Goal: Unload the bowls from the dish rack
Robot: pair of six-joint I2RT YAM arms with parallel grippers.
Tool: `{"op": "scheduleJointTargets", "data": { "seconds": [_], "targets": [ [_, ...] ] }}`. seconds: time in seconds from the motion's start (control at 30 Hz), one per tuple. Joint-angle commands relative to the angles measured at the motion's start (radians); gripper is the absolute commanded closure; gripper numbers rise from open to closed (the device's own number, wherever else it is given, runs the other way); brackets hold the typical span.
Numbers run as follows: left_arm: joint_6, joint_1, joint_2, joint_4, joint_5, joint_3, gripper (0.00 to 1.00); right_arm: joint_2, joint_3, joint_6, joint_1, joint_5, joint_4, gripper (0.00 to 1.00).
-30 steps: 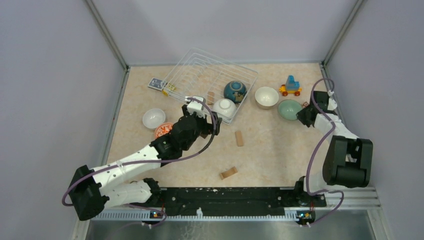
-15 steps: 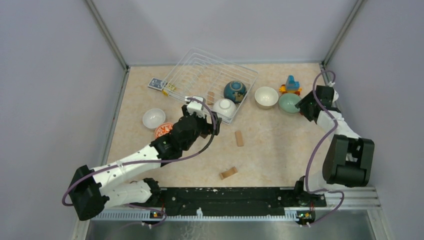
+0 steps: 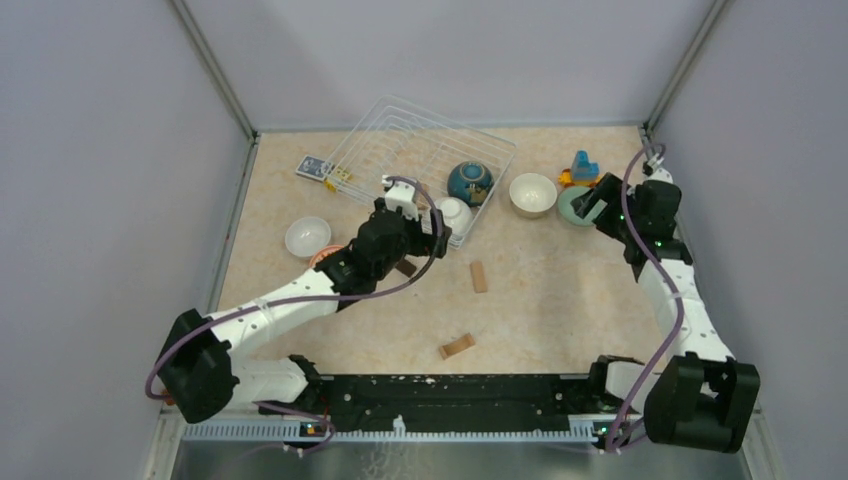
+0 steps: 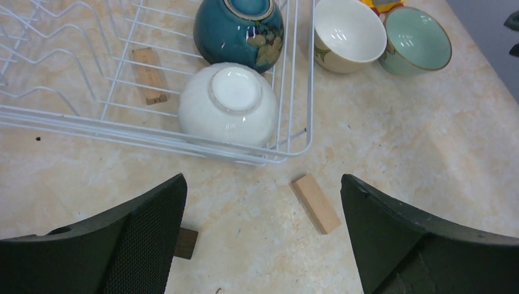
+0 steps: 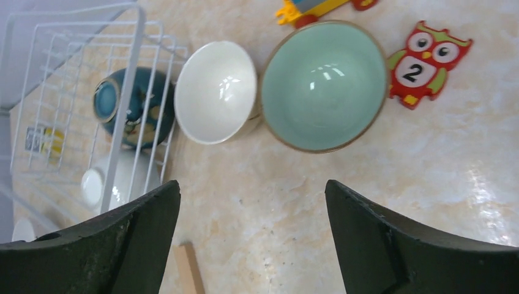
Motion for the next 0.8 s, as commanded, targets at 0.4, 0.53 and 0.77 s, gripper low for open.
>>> {"op": "scheduleJointTargets", "data": {
  "seconds": [0.4, 0.53, 0.77],
  "targets": [
    [0.139, 0.138, 0.358, -0.319, 0.185, 0.474, 0.08, -0.284, -0.199, -0.071, 0.176, -0.141, 0.033, 0.12],
    [0.150, 0.176, 0.446, -0.374, 0.182, 0.549, 0.12, -0.317, -0.209, -0.069, 0.177, -0.156, 0.008, 0.07],
    [0.162, 0.233, 0.572, -0.428, 0.276, 0.626, 0.21, -0.370, -0.221, -0.047, 0.175, -0.141, 0.025, 0.03]
  ]
}}
